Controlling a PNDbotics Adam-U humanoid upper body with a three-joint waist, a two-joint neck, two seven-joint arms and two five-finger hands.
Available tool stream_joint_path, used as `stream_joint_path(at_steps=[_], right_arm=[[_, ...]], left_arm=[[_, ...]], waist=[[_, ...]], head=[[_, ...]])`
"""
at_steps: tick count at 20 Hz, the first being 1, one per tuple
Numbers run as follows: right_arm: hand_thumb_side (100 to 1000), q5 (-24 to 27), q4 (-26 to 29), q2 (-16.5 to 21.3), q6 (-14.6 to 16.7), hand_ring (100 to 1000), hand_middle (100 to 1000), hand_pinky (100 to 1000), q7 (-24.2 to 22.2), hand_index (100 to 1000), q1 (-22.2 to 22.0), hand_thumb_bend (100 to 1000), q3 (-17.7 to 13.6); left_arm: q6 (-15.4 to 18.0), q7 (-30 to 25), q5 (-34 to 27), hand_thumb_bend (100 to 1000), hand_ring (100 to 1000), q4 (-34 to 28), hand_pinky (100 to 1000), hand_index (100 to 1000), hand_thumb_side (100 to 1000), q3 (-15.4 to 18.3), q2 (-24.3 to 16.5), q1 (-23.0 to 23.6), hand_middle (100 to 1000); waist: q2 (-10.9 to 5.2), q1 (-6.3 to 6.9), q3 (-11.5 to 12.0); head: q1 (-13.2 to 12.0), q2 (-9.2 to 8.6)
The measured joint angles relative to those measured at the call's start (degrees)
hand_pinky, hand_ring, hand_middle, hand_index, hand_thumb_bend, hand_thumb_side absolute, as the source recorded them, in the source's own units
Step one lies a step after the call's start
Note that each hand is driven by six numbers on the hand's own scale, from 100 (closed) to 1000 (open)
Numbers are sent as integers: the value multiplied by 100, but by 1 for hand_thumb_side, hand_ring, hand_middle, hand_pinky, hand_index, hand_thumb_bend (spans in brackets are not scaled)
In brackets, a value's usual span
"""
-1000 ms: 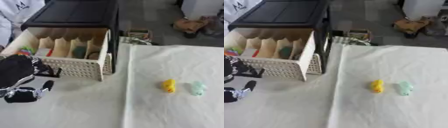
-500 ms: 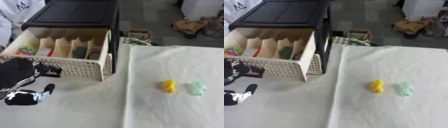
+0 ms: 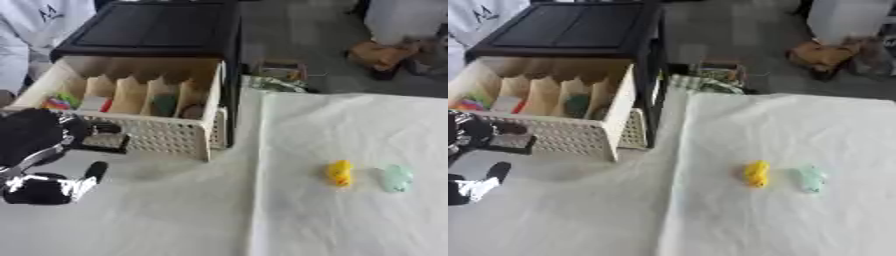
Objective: Pick up objects from table and place into drawer.
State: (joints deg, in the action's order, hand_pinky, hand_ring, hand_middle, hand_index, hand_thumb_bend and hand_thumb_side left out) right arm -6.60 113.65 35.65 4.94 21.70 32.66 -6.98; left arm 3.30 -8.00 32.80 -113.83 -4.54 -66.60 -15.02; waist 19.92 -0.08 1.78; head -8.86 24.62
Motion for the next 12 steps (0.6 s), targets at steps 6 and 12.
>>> stream_joint_path(at_steps=[6, 12], right_arm=[[1000, 8, 0, 0, -21, 747, 467, 813, 11, 817, -44, 393, -2], [1000, 9, 0, 1, -67, 747, 467, 812, -17, 819, -67, 401, -2]], left_arm=[[176, 93, -397, 105, 100, 0, 100, 970, 408, 124, -21, 4, 100], [538, 182, -1056, 105, 100, -2, 100, 962, 408, 248, -20, -181, 100]], waist=[[-86, 12, 7], [-183, 34, 12]], head=[[145, 48], [378, 112]])
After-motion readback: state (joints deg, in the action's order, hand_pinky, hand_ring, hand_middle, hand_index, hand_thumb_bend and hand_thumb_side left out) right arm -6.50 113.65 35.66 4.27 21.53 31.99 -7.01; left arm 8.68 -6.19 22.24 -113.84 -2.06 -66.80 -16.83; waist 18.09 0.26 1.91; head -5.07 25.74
